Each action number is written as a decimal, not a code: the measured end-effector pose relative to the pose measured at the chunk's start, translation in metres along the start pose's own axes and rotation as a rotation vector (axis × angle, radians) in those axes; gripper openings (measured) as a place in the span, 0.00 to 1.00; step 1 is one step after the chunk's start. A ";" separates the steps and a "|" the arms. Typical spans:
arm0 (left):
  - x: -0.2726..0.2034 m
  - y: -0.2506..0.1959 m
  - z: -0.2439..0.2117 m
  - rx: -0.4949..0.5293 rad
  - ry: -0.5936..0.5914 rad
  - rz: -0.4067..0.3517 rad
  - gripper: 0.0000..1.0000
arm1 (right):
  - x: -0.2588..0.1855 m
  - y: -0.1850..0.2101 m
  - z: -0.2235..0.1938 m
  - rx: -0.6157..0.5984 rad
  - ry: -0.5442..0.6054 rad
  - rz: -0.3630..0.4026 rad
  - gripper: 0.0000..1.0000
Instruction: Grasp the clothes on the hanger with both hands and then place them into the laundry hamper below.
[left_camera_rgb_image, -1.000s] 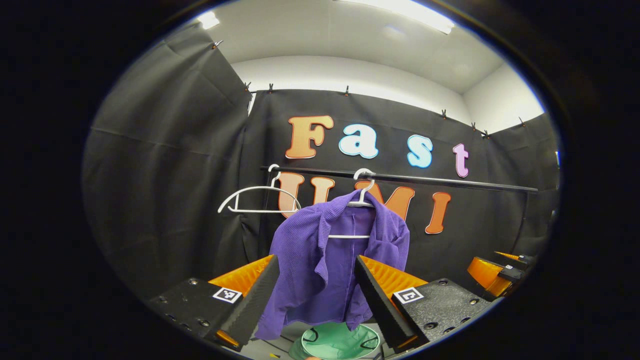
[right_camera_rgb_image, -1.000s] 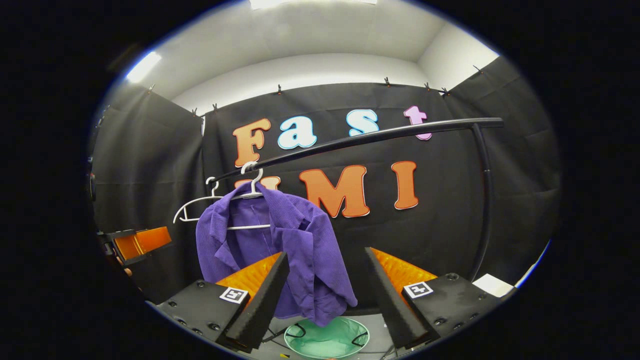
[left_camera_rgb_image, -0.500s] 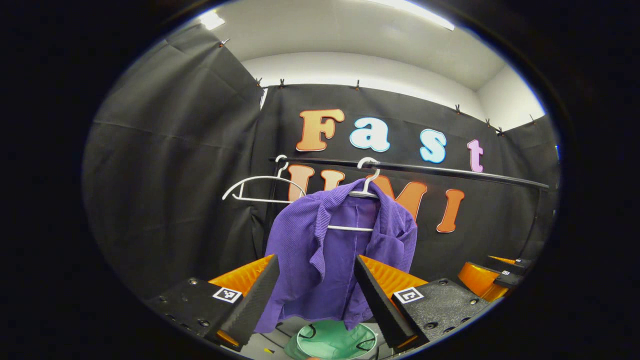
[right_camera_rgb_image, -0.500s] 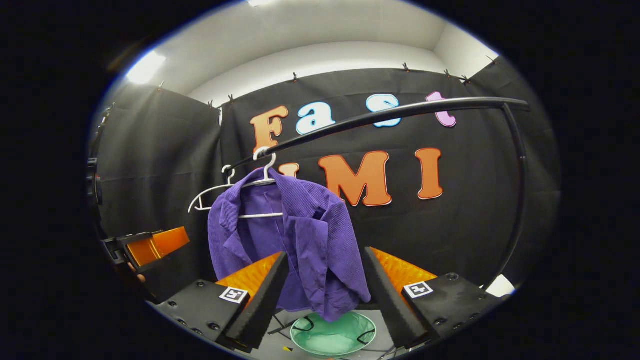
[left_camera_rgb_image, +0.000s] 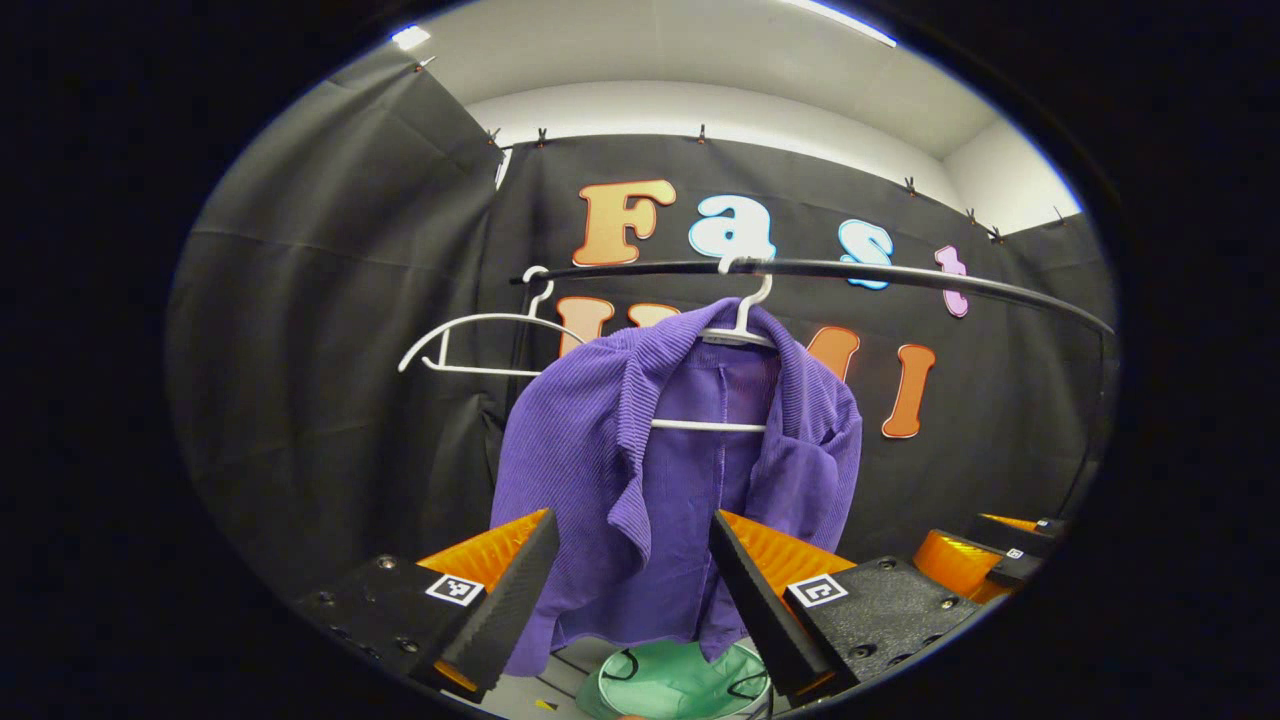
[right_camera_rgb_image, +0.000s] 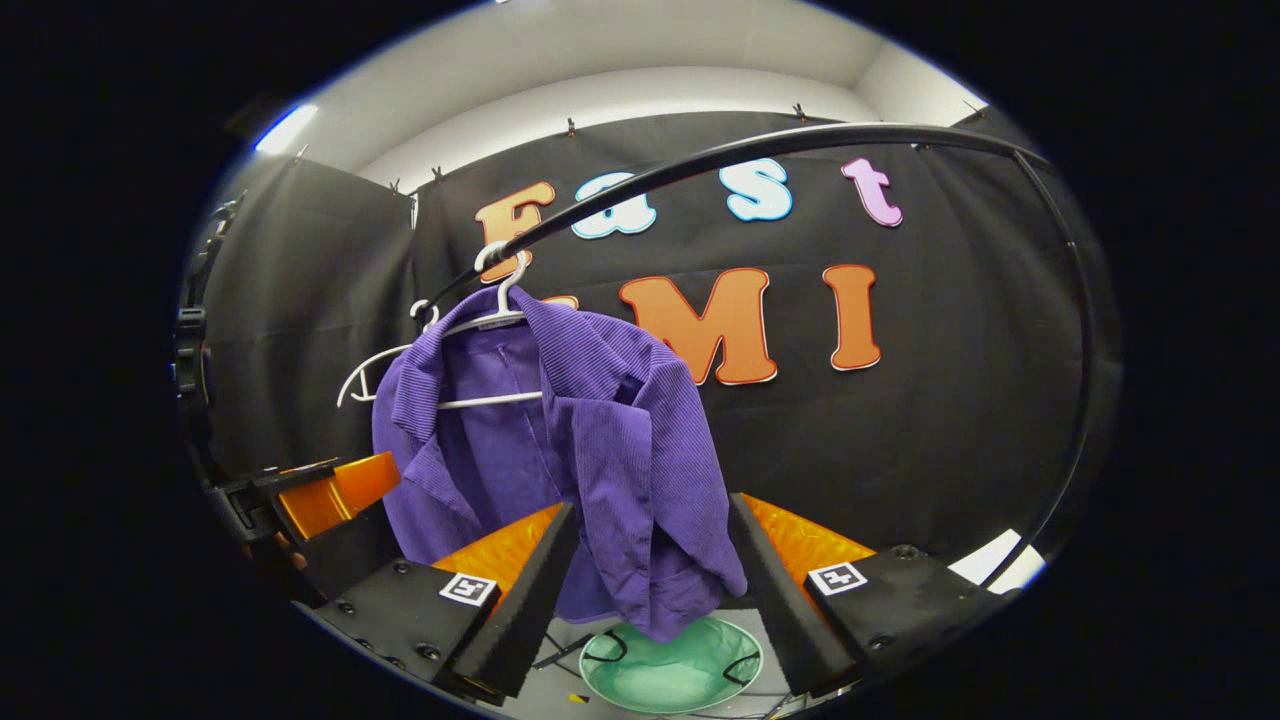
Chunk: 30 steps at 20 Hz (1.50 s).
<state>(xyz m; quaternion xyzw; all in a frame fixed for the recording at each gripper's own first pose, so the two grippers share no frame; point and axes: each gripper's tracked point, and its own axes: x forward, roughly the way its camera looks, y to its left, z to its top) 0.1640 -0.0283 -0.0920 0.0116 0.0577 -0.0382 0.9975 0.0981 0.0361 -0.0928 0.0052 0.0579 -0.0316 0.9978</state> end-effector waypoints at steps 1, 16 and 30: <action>0.014 0.003 -0.008 0.007 0.020 -0.013 0.95 | 0.006 0.001 0.000 -0.012 -0.012 -0.025 0.98; 0.088 0.026 -0.039 0.005 0.068 0.004 0.55 | 0.095 0.033 -0.035 -0.021 0.084 0.024 0.98; 0.070 0.039 0.007 0.102 -0.016 -0.049 0.00 | 0.194 0.053 -0.077 0.098 0.193 0.105 0.98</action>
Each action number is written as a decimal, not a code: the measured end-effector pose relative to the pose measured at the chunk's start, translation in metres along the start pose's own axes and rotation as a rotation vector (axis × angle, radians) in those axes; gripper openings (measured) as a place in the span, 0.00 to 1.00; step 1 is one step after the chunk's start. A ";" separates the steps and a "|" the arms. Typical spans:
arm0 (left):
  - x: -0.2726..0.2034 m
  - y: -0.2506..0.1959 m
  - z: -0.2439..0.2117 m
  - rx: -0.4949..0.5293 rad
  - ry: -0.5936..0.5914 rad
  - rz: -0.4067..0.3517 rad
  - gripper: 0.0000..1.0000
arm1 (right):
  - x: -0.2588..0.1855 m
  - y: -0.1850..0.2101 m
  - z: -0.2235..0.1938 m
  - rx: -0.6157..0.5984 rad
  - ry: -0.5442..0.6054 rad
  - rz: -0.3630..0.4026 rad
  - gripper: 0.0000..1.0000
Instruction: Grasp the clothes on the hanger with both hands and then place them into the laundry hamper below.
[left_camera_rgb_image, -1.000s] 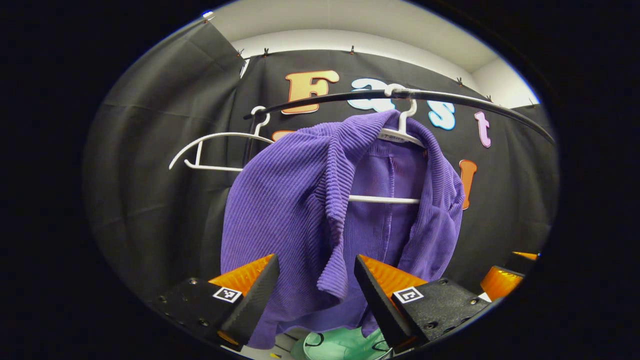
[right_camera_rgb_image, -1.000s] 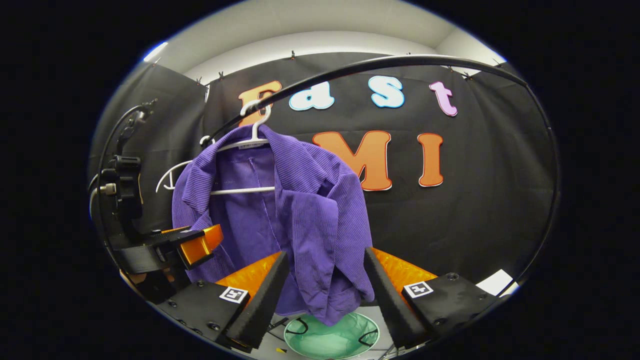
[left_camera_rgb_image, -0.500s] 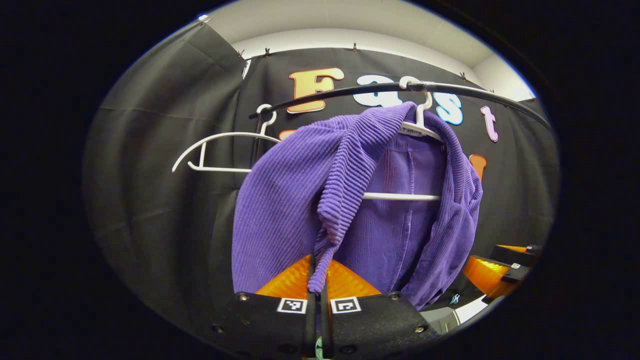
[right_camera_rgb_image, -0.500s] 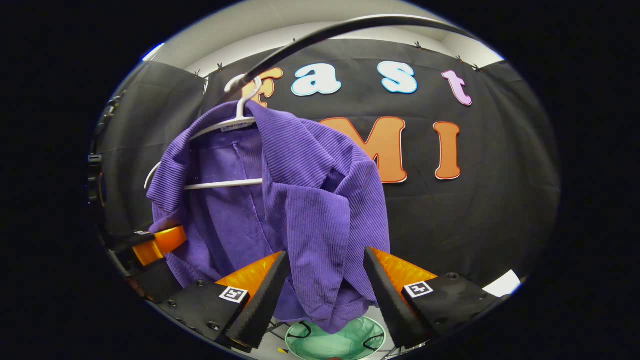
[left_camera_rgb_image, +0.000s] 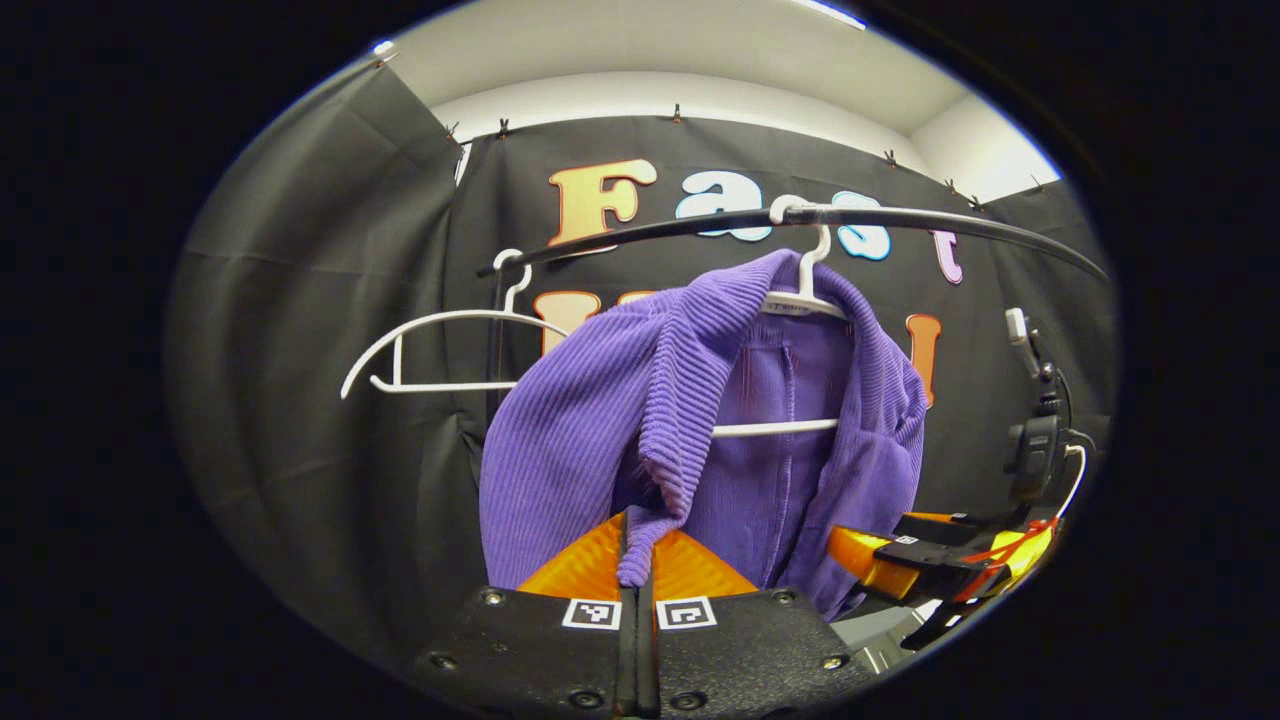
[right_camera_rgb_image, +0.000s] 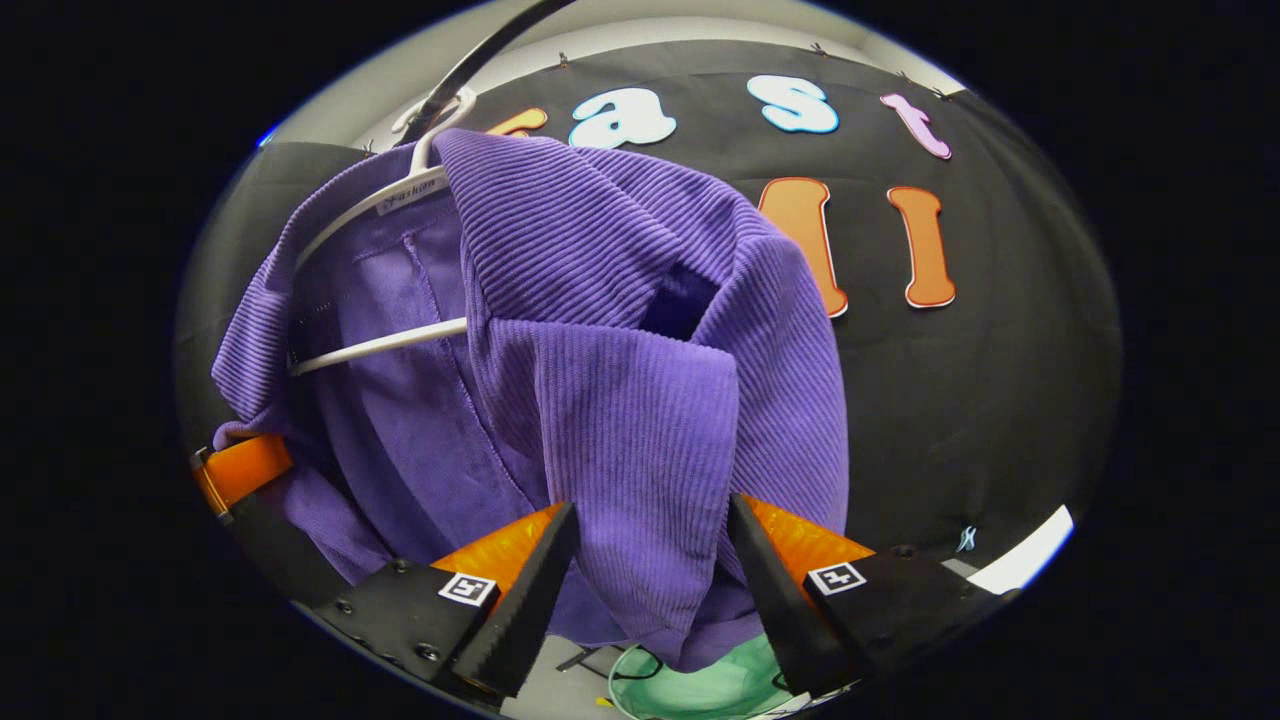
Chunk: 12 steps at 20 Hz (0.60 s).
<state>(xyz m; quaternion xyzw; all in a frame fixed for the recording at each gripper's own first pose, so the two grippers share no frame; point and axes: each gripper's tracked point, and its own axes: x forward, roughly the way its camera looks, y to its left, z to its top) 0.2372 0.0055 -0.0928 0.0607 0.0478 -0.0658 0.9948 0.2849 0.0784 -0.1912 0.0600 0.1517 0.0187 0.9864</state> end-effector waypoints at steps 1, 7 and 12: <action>-0.001 0.001 0.003 -0.001 -0.002 -0.001 0.00 | 0.002 0.004 -0.001 0.007 0.011 0.015 0.98; -0.012 0.017 0.031 -0.041 -0.010 0.011 0.00 | 0.009 0.012 -0.004 0.078 0.094 0.103 0.48; -0.015 0.051 0.054 -0.039 -0.041 0.056 0.00 | -0.004 0.005 0.005 0.205 0.190 0.234 0.09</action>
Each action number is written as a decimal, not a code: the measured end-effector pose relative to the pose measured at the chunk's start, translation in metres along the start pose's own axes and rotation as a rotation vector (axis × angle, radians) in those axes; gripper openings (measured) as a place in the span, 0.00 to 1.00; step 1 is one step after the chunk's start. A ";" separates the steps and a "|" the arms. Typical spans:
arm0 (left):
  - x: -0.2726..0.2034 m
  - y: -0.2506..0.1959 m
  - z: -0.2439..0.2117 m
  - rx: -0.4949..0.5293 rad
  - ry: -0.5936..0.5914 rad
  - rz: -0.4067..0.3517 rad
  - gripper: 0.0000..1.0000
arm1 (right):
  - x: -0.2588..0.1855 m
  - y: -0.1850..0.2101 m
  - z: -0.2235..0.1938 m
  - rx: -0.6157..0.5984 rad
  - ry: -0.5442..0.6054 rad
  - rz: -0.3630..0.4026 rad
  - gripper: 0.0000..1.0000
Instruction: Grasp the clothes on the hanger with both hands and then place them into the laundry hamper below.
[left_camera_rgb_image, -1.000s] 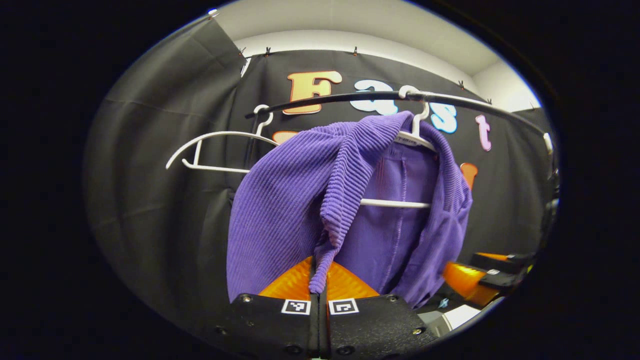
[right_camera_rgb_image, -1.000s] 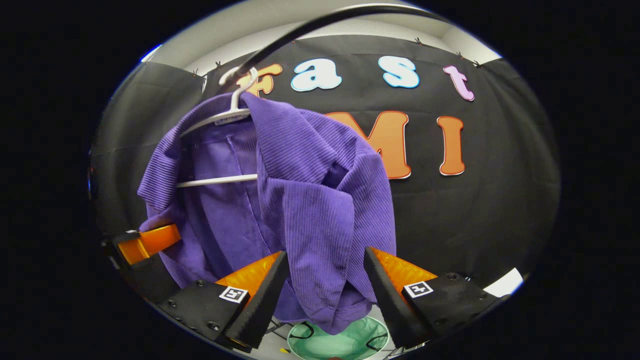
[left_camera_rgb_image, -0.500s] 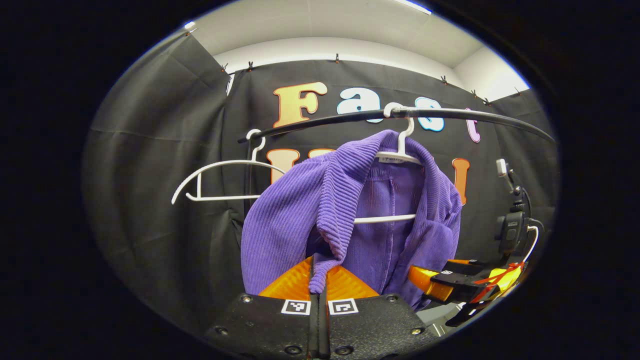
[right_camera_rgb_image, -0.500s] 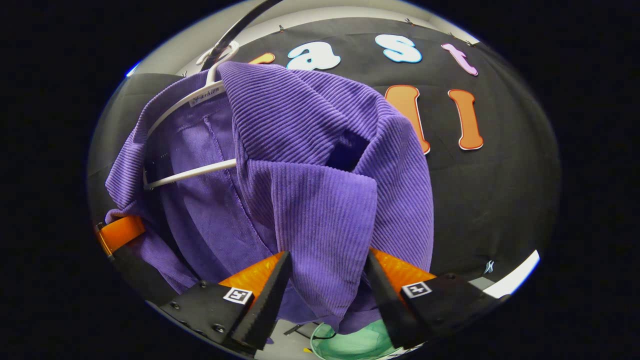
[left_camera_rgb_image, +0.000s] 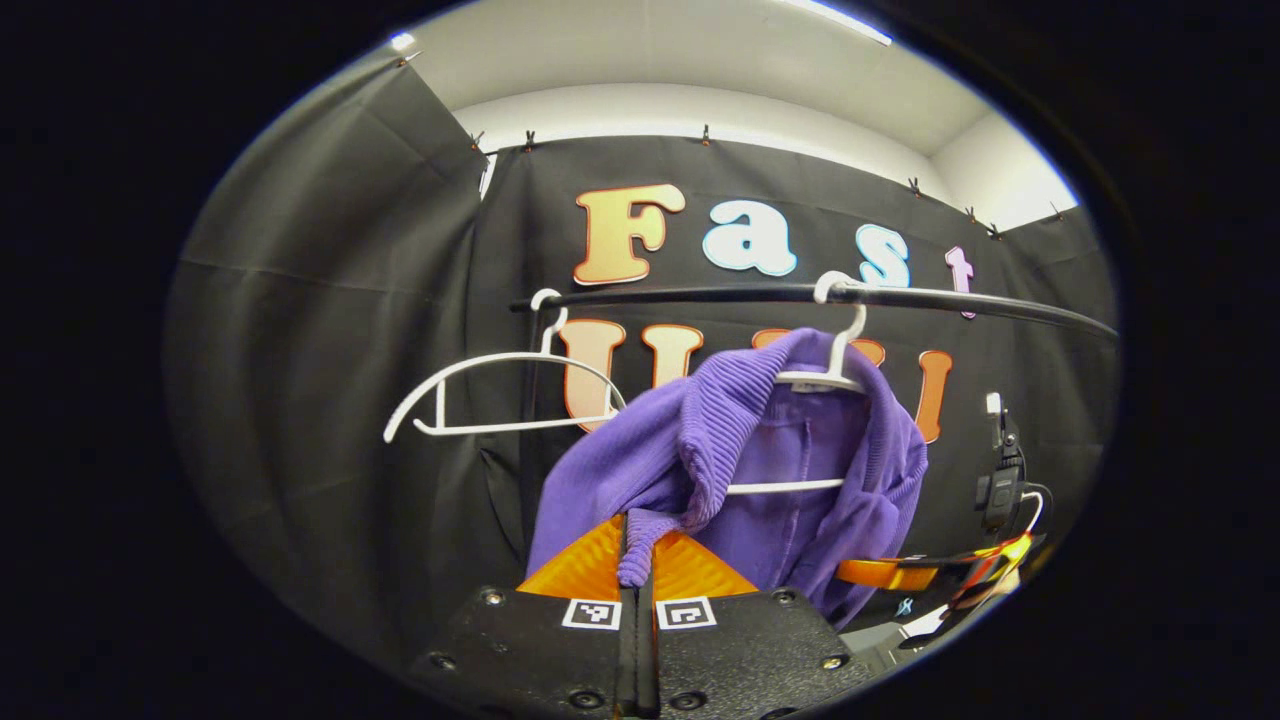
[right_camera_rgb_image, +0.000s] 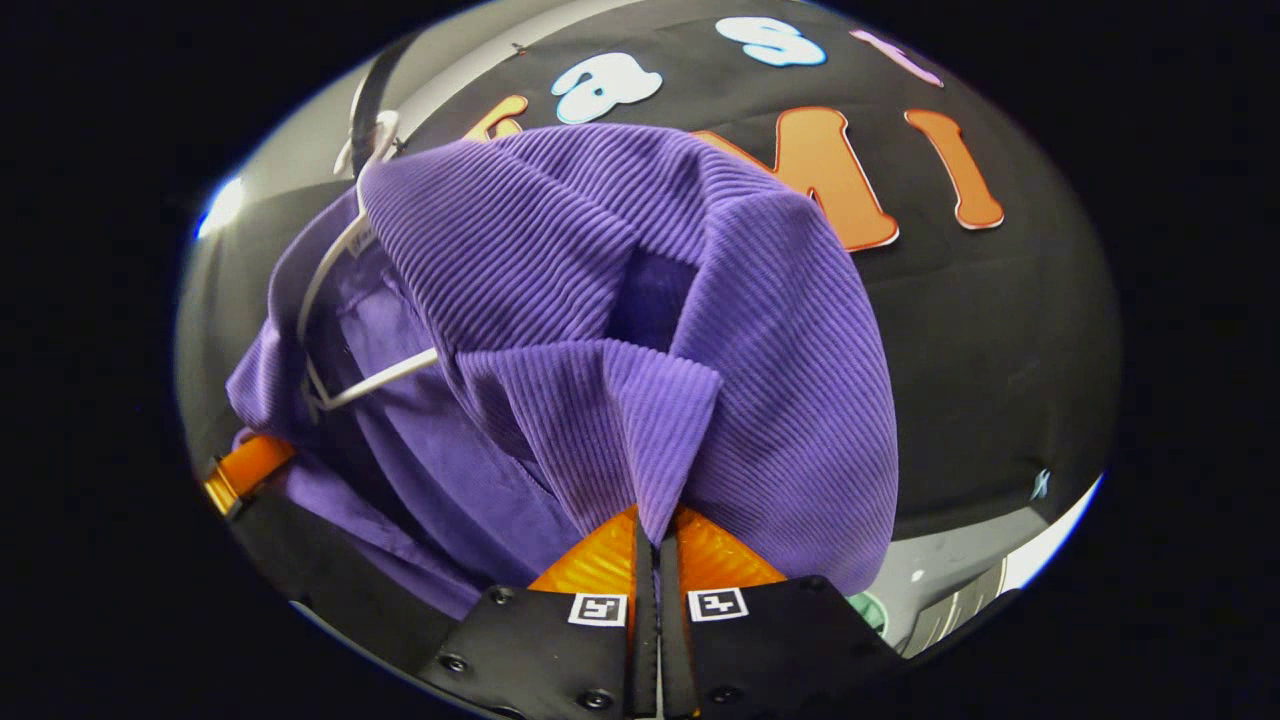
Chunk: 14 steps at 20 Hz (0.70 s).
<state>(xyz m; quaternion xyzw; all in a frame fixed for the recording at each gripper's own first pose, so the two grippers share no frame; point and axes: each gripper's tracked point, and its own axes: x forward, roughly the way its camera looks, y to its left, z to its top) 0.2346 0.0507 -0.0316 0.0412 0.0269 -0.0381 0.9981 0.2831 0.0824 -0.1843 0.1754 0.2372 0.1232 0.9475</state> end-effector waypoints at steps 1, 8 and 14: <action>0.000 0.004 0.004 0.002 -0.005 0.006 0.00 | -0.007 -0.002 0.003 0.021 0.013 0.030 0.09; 0.009 0.037 0.031 -0.035 -0.034 0.047 0.00 | -0.043 -0.032 0.074 0.160 0.000 0.132 0.09; 0.015 0.060 0.067 -0.009 -0.085 0.075 0.00 | -0.058 -0.067 0.147 0.240 -0.128 0.108 0.09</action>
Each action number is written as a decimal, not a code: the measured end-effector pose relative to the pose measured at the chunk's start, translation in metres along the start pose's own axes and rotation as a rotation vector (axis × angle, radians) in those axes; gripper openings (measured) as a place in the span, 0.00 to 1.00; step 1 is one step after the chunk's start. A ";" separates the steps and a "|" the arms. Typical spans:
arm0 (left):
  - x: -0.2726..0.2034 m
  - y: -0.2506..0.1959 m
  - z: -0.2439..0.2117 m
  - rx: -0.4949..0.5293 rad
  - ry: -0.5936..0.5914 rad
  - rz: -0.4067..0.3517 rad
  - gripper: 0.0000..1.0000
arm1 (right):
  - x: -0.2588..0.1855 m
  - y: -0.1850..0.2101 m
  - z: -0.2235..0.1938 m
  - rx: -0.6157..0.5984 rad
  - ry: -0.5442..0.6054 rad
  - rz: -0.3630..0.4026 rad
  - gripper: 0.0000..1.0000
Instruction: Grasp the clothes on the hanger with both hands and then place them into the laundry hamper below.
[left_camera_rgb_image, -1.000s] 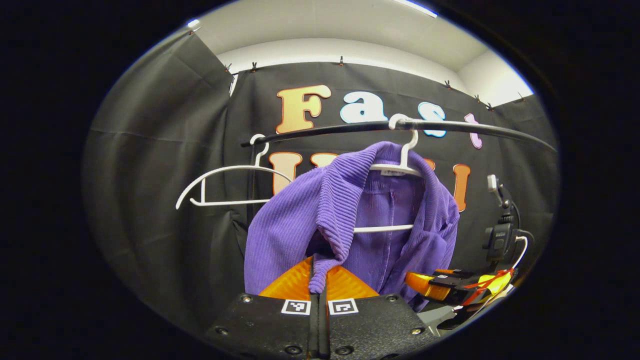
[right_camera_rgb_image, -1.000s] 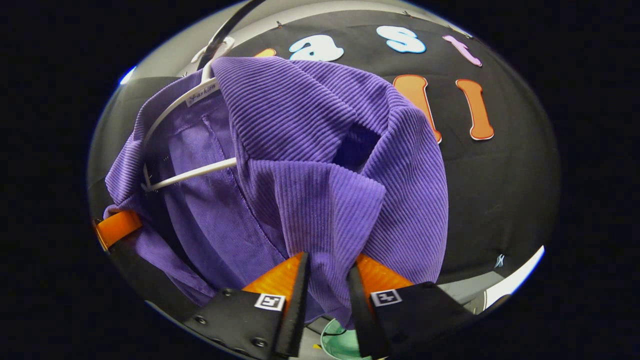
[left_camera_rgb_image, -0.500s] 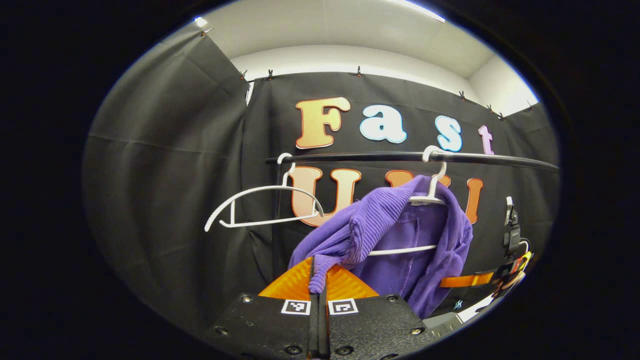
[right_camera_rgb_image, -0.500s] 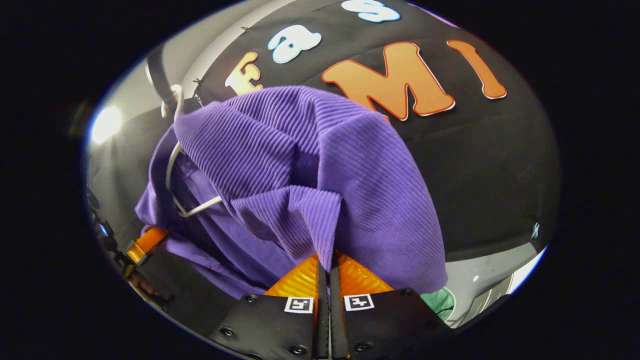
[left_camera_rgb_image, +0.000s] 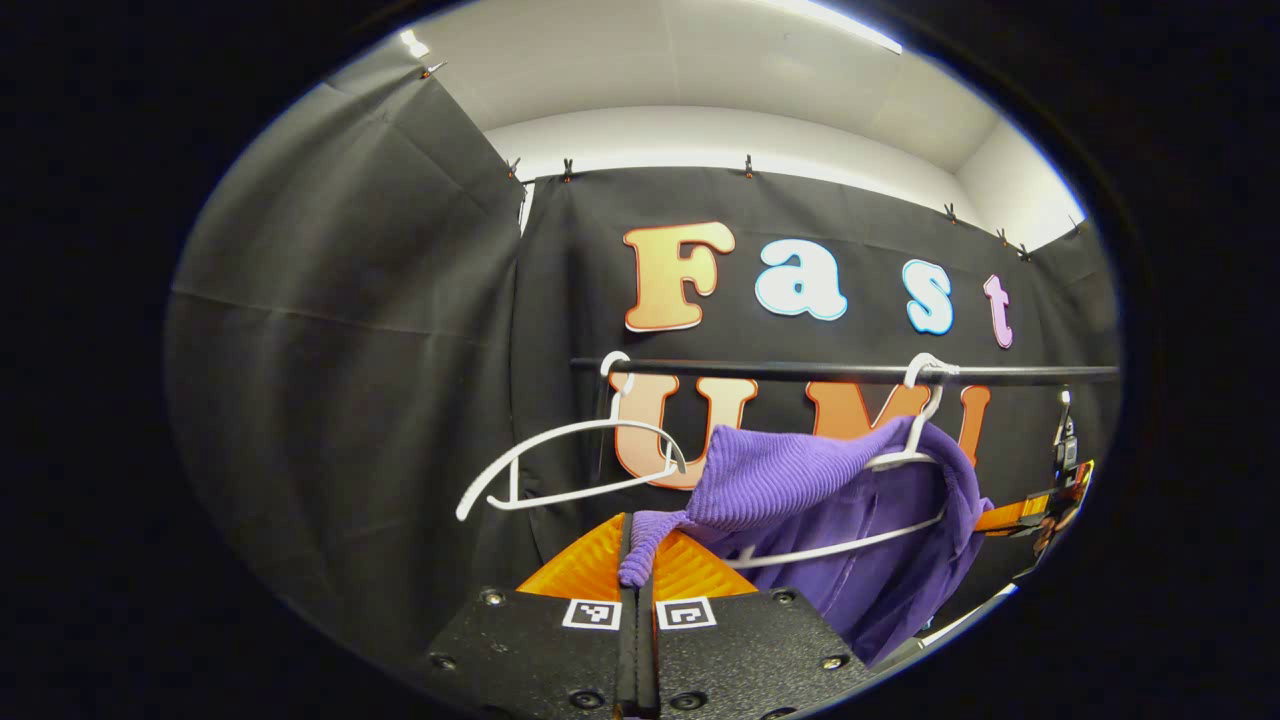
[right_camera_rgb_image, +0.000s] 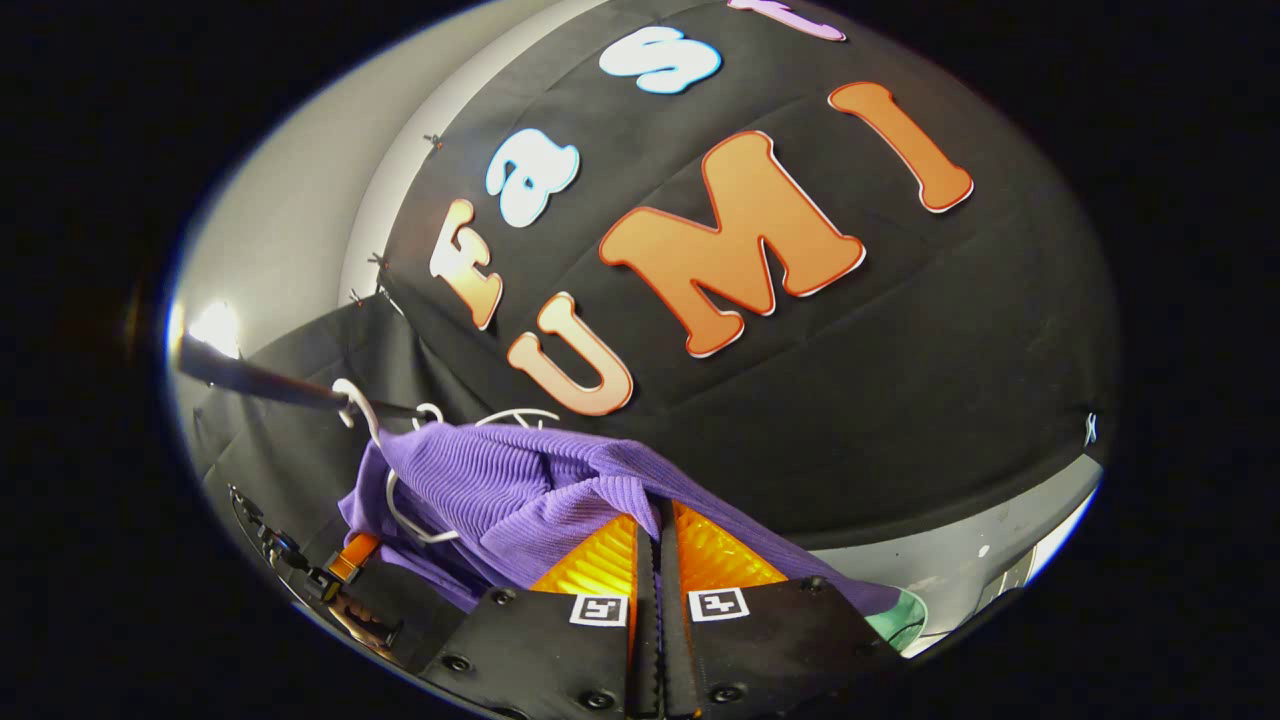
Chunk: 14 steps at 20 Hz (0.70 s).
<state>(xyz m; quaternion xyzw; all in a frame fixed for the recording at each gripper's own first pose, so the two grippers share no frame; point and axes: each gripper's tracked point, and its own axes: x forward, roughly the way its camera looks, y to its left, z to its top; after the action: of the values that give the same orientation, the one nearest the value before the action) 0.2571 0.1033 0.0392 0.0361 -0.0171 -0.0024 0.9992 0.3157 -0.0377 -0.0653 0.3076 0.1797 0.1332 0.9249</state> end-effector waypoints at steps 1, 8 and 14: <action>0.003 0.003 0.004 0.005 -0.006 0.001 0.00 | -0.001 0.001 0.011 0.012 -0.016 0.006 0.09; 0.013 0.004 0.009 0.001 -0.006 0.001 0.00 | -0.013 0.005 0.071 0.055 -0.126 0.036 0.09; 0.025 0.016 0.021 -0.004 -0.001 -0.028 0.00 | -0.007 0.014 0.112 0.021 -0.167 0.030 0.12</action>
<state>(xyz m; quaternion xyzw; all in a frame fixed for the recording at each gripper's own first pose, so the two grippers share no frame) 0.2812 0.1178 0.0616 0.0342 -0.0168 -0.0165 0.9991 0.3536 -0.0874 0.0286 0.3300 0.0988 0.1190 0.9312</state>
